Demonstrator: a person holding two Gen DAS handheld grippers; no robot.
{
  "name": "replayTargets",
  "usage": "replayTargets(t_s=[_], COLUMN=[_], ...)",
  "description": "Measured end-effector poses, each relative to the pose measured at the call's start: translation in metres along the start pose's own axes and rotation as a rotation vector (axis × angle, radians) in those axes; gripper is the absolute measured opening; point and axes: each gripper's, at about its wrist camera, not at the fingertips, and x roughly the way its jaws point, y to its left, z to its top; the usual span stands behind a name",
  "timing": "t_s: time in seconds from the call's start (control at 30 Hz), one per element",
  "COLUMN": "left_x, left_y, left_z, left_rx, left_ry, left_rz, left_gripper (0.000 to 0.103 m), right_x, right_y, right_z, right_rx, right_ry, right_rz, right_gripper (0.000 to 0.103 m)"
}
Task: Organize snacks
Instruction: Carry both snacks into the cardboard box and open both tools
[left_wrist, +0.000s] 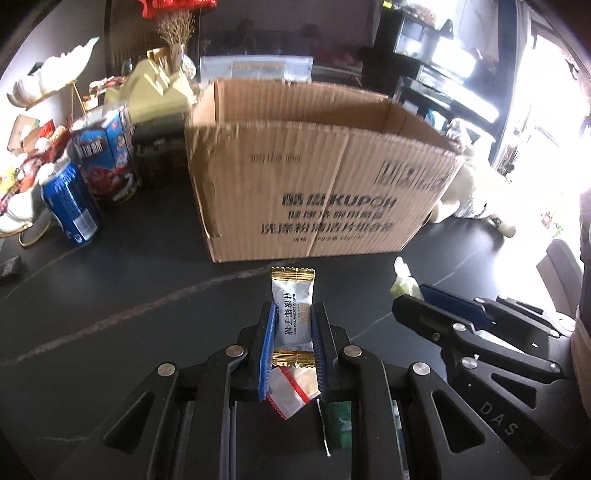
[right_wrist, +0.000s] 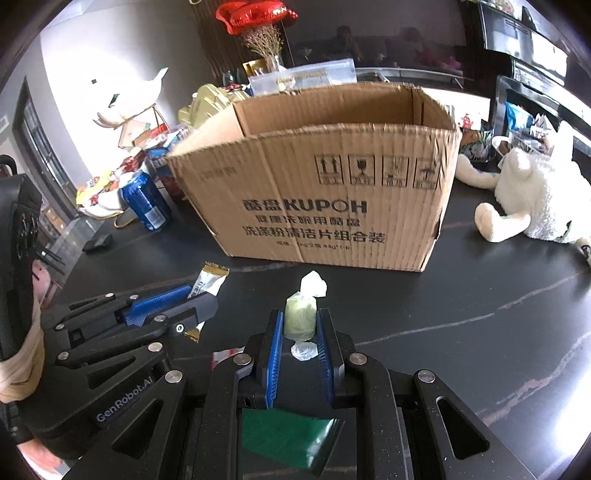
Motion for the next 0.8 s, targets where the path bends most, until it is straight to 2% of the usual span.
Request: replayTargets(t_s=[0.23,0.47,0.8], left_x=[-0.026,-0.044,-0.046], left_y=[-0.011,-0.016,-0.023], left_z=[0.017,0.04,0.077], left_rx=[0.015,0.044,0.08], left_ry=[-0.049,-0.099,-0.128], left_rz=[-0.007,0.0,0.019], left_gripper=[0.02,0.02,0.02], right_x=[-0.023,-0.044,-0.049], right_y=[0.003,0.005,0.001], right_z=[0.015,0.041,0.084], right_rx=[0.022,0.008,-0.026], right_ry=[-0.036,-0.087,-0.131], right_rz=[0.009,-0.019,-0.033], right_gripper=[0.02,0.02,0.02])
